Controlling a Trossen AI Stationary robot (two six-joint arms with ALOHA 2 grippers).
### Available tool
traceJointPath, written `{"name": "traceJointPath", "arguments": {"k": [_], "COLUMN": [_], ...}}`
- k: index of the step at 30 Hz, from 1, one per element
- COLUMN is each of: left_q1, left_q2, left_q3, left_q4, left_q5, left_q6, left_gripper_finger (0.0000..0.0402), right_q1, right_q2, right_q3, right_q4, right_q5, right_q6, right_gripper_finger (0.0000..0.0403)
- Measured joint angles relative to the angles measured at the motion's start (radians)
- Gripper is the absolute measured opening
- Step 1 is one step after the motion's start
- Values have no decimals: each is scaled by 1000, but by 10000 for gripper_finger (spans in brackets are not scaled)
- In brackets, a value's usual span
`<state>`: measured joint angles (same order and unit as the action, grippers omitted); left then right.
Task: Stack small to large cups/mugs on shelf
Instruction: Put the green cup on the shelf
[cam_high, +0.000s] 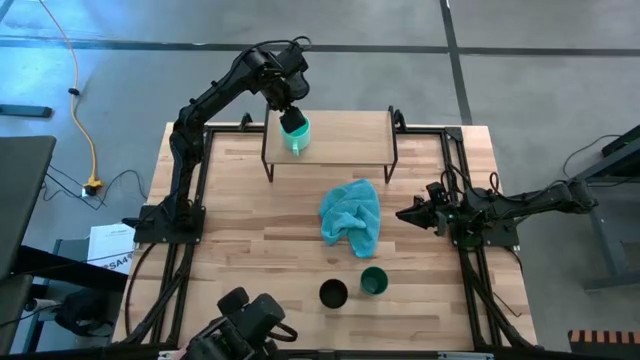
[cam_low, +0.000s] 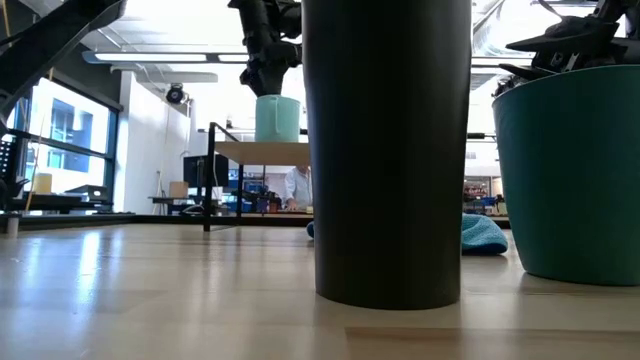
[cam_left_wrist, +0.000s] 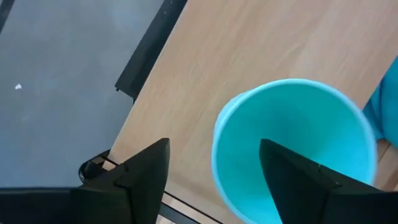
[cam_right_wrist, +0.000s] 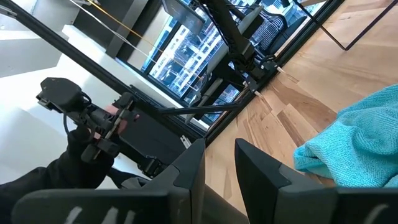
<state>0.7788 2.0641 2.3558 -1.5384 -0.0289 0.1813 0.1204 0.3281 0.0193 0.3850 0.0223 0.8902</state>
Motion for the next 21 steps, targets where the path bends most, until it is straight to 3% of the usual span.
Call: {"name": "traceJointPath", "arguments": {"k": [11, 21], "left_q1": [-2, -2], "left_q2": [-114, -299], "left_q3": [0, 0], "left_q4": [22, 53], "left_q5": [40, 262], "left_q6": [-10, -56], "left_gripper_finger": [238, 237], "right_q1": [0, -3], "right_q2": [0, 0], "right_q3": [0, 0], "right_q4": [0, 0], "right_q5": [0, 0], "right_q6": [0, -37], "right_gripper_finger": [79, 79]}}
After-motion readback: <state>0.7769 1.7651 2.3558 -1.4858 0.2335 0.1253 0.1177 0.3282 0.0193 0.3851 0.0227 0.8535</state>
